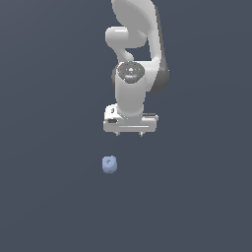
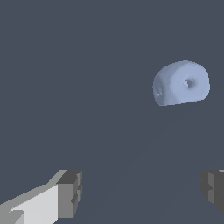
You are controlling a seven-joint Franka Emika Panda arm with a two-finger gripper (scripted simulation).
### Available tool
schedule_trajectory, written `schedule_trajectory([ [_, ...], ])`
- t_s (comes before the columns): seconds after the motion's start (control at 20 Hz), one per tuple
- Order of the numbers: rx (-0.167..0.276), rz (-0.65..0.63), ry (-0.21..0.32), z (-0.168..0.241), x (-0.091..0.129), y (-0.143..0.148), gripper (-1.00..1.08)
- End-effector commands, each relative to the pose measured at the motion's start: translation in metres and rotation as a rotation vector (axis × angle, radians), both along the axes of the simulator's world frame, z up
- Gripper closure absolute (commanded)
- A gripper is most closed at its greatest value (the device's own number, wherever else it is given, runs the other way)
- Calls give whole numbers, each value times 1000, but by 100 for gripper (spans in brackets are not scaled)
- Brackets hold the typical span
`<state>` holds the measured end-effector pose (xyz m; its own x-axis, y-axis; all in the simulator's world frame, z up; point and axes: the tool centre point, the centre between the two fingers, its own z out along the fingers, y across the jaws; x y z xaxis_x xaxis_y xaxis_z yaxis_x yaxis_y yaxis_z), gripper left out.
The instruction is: Pick up the object and move it to a goal position.
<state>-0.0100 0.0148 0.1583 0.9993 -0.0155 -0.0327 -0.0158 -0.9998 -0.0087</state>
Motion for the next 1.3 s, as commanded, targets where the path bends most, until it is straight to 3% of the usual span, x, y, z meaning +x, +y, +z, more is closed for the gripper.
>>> schedule_trajectory([
  [0.0, 0, 0, 0, 0, 0, 0, -92],
  [0.5, 4, 52, -43, 25, 10, 33, -92],
  [0.85, 4, 57, -41, 19, 17, 24, -92],
  [1.25, 2, 88, -39, -4, 42, -6, -92],
])
